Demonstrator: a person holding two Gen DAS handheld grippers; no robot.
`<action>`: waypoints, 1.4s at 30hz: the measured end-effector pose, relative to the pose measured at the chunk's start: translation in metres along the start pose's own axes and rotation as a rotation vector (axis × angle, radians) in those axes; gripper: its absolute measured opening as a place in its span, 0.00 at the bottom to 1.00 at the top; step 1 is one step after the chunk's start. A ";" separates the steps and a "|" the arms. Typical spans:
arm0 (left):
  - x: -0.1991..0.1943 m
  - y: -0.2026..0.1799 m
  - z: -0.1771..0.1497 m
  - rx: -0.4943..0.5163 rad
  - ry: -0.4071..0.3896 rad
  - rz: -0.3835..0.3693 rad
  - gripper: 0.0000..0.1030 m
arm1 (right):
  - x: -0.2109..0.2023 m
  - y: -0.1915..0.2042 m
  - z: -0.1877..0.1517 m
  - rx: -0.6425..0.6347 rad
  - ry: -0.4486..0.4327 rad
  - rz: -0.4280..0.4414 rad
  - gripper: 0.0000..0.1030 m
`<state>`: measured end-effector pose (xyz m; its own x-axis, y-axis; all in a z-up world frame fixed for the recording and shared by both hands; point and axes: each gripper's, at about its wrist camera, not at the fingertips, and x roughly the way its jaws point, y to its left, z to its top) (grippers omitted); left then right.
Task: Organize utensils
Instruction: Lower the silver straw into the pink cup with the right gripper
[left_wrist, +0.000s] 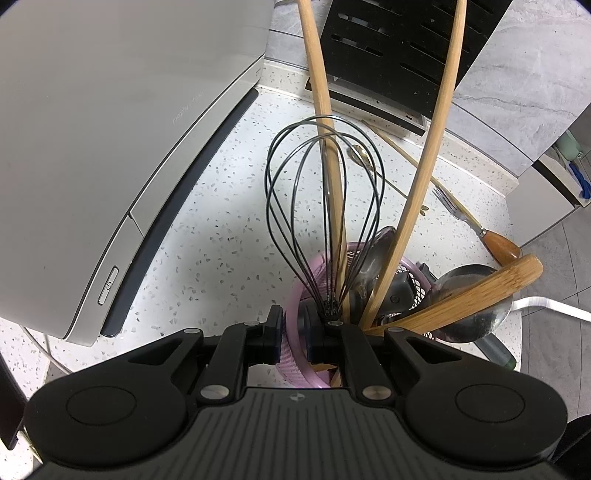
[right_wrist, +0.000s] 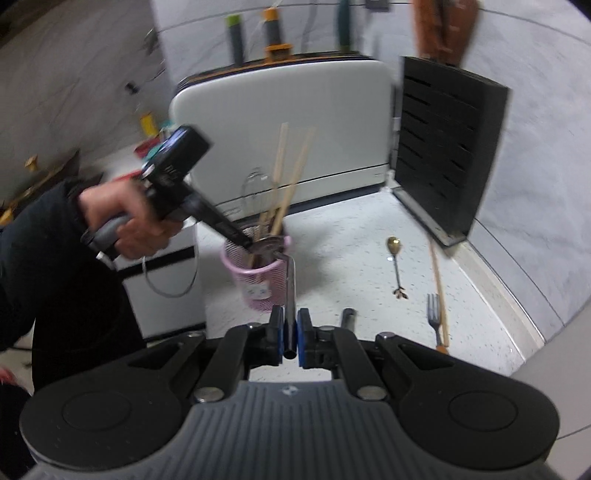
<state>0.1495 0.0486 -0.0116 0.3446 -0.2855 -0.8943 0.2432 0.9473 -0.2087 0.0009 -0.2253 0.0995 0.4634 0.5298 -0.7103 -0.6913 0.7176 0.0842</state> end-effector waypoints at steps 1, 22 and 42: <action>0.000 0.000 0.000 0.001 0.000 0.000 0.12 | 0.001 0.006 0.003 -0.019 0.011 0.003 0.03; 0.000 0.001 0.000 0.000 0.002 -0.011 0.14 | 0.103 0.065 0.097 -0.389 0.297 -0.034 0.03; -0.002 0.006 0.000 -0.013 0.010 -0.034 0.15 | 0.111 0.068 0.118 -0.407 0.123 -0.003 0.24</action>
<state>0.1502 0.0545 -0.0109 0.3275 -0.3163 -0.8903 0.2425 0.9389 -0.2443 0.0704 -0.0642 0.1086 0.4129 0.4523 -0.7905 -0.8642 0.4685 -0.1833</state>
